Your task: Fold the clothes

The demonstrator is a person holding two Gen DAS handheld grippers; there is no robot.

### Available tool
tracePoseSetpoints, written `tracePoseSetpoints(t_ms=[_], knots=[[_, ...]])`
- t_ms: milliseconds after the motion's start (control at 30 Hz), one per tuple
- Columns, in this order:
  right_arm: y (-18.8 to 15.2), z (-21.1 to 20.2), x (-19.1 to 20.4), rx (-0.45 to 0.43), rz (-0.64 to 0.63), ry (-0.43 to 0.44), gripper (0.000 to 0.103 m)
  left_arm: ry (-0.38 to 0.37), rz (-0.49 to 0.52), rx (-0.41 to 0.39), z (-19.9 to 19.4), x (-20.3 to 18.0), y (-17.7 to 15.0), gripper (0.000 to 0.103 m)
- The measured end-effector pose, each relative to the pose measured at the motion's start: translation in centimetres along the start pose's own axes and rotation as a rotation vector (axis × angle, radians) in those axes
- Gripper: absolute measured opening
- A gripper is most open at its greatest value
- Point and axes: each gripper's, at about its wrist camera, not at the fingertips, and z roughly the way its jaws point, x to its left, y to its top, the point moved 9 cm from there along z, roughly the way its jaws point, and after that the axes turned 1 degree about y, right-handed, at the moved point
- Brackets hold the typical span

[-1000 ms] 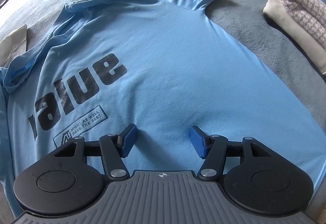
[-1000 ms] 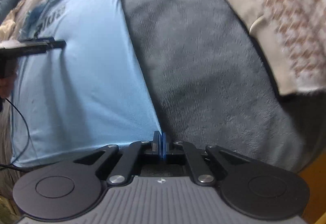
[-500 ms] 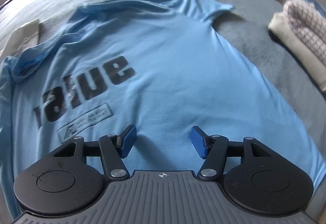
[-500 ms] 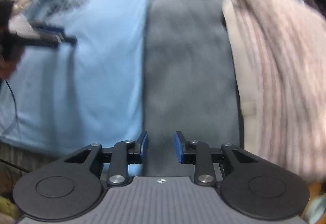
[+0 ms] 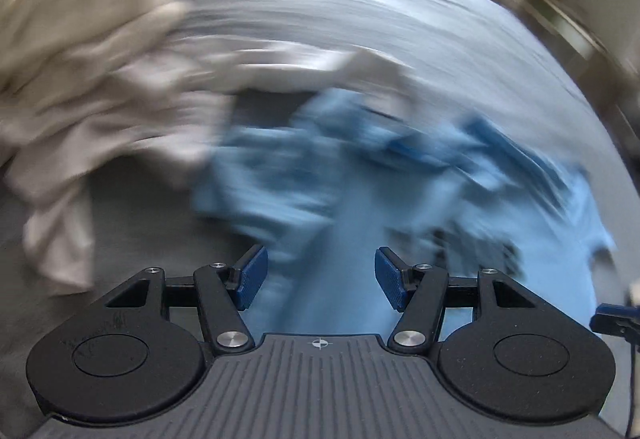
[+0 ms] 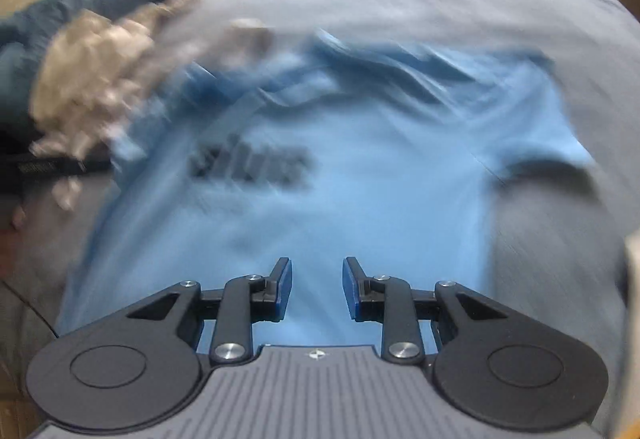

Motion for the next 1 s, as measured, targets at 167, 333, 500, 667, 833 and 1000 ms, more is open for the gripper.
tracePoseSetpoints(t_ms=[167,333,500,667,833,1000], knots=[[8.2,5.5,8.2,-0.102,-0.112,0.126,0.030,-0.061,-0.216,0.037,3.4,4.6,1.7,0.060],[13.2,11.1,13.6,-0.086,-0.105,0.169,0.030,-0.124,-0.331,0.038,6.6,5.8,3.2,0.052],[16.7,15.0,16.5,-0.067,-0.074,0.162,0.030,-0.151,-0.352,0.010,8.2,5.3,3.9,0.001],[17.8,13.4,15.8,-0.118,-0.036,0.147,0.030,-0.196,-0.123,-0.208,3.3,1.0,5.8,0.001],[16.5,9.3,11.9,-0.178,0.029,0.060,0.030,-0.276,0.393,-0.291,0.1,-7.7,1.6,0.001],[13.8,7.7,7.5,-0.146,0.057,-0.039,0.030,-0.273,0.666,-0.163,3.0,-10.9,-4.5,0.012]])
